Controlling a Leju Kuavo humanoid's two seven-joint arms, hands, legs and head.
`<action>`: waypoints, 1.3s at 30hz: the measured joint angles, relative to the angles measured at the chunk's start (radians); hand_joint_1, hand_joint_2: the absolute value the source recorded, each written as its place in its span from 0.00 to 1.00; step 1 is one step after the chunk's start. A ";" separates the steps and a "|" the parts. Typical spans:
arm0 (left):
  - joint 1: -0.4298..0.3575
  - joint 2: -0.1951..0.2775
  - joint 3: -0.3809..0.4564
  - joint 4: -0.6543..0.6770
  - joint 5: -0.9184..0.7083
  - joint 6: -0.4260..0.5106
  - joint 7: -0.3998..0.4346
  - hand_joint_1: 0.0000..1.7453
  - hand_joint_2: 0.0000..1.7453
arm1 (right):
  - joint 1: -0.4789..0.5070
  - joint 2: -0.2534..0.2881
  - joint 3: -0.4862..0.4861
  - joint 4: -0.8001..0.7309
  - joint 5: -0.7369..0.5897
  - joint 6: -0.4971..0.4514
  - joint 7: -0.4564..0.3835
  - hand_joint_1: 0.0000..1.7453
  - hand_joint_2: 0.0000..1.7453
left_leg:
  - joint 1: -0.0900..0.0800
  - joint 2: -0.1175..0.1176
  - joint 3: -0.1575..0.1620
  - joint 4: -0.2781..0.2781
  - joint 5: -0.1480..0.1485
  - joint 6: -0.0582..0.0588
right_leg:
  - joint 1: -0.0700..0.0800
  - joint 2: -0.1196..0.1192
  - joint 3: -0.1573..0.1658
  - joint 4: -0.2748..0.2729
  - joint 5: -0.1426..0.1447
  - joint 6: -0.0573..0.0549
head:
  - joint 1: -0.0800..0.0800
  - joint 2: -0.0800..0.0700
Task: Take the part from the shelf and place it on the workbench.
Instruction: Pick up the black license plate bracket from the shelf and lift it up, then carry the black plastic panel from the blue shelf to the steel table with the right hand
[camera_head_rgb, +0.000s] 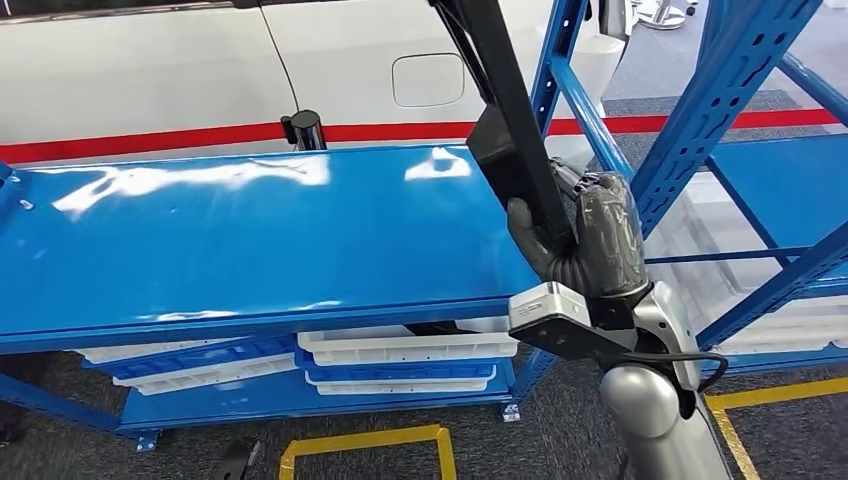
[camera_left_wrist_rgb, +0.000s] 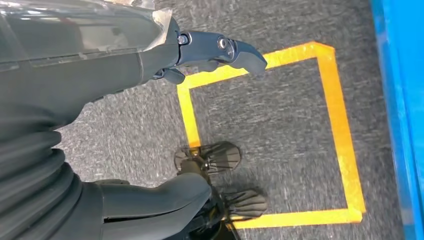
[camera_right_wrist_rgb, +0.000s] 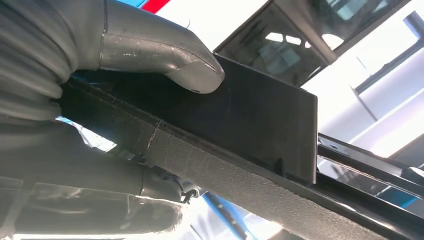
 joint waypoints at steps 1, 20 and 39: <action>0.000 0.000 0.002 0.000 0.000 0.000 0.000 0.00 1.00 | -0.007 -0.003 0.003 0.008 -0.009 0.000 0.000 0.88 1.00 | -0.001 0.001 -0.012 -0.001 0.009 0.003 | 0.000 0.000 -0.023 0.066 -0.040 -0.003 | 0.001 0.000; 0.008 0.004 0.028 0.001 0.005 0.011 0.004 0.00 1.00 | -0.076 -0.017 0.031 0.071 -0.134 0.021 -0.001 0.88 1.00 | 0.012 -0.006 -0.173 0.313 -0.104 -0.060 | -0.010 -0.003 0.070 -0.094 0.031 -0.034 | 0.000 0.000; 0.022 0.005 0.048 0.001 0.003 0.102 0.000 0.00 1.00 | 0.028 0.006 0.025 0.077 -0.136 -0.015 -0.002 0.88 1.00 | -0.005 0.003 -0.113 0.023 0.076 -0.013 | -0.002 -0.003 0.163 -0.070 -0.043 0.023 | 0.008 0.000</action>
